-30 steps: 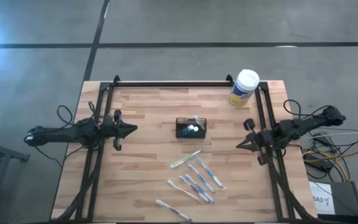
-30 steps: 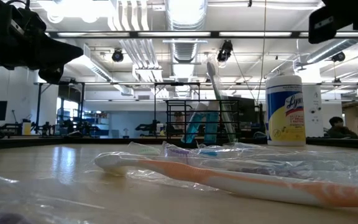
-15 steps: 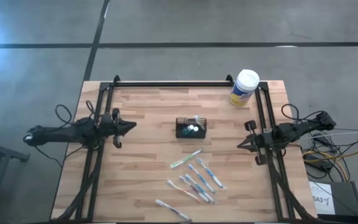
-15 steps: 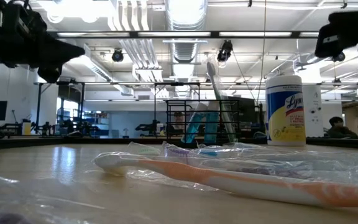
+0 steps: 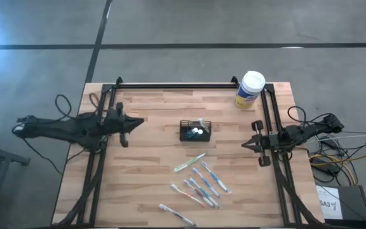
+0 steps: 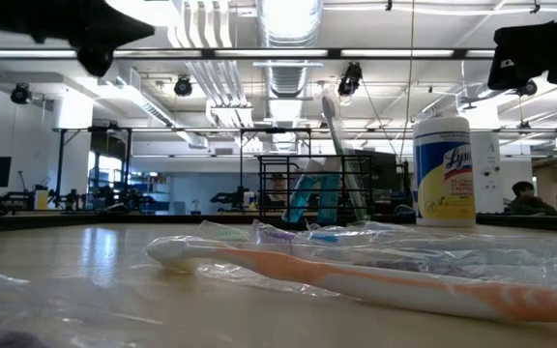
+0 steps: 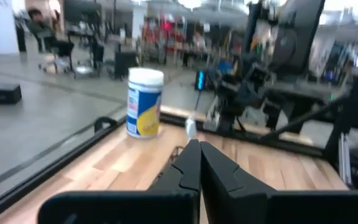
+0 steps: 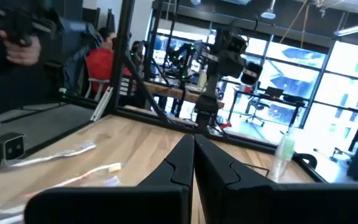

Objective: Pick & Place toothbrushing station
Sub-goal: Put the green toothbrush into the black wire organizer

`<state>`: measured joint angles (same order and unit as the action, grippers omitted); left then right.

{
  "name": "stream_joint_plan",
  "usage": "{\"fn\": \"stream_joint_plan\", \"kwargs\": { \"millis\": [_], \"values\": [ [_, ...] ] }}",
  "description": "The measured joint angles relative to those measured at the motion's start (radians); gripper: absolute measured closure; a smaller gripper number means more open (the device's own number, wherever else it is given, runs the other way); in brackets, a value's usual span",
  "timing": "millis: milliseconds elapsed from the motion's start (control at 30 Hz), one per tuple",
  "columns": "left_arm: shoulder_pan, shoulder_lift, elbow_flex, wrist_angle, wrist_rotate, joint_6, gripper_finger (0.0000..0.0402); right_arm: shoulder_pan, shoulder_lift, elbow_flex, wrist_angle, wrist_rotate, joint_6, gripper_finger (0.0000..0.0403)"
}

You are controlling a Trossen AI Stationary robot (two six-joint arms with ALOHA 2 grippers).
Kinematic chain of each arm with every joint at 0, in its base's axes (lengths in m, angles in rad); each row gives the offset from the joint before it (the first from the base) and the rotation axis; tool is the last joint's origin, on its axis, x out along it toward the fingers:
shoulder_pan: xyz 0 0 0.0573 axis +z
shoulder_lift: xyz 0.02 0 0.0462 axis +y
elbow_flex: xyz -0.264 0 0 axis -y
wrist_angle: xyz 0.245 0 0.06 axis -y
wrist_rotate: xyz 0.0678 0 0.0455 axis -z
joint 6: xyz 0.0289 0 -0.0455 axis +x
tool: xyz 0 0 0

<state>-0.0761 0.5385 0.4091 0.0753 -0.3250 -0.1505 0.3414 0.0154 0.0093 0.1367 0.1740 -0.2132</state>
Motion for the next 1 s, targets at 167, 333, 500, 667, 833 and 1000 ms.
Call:
{"fn": "stream_joint_plan", "kwargs": {
  "millis": [167, 333, 500, 667, 833, 1000],
  "values": [
    [-0.035, 0.256, 0.256, -0.187, -0.010, -0.053, 0.0399, 0.001, 0.000, 0.000, -0.003, 0.012, 0.006, 0.0394],
    [-0.071, 0.478, 0.465, -0.383, -0.010, -0.178, 0.0375, 0.001, 0.000, 0.000, -0.006, 0.012, 0.011, 0.0394],
    [-0.149, 0.664, 0.614, -0.462, -0.038, -0.221, 0.0328, 0.001, 0.000, 0.000, -0.006, 0.012, 0.011, 0.0394],
    [-0.213, 0.821, 0.682, -0.456, -0.053, -0.336, 0.0267, 0.001, 0.000, 0.000, -0.006, 0.012, 0.005, 0.0394],
    [-0.250, 0.970, 0.696, -0.470, -0.042, -0.428, 0.0206, 0.000, 0.000, 0.000, -0.006, 0.012, -0.004, 0.0394],
    [-0.272, 1.097, 0.719, -0.463, 0.020, -0.494, 0.0173, 0.001, 0.000, 0.000, -0.006, 0.012, 0.000, 0.0394]
  ]
}}
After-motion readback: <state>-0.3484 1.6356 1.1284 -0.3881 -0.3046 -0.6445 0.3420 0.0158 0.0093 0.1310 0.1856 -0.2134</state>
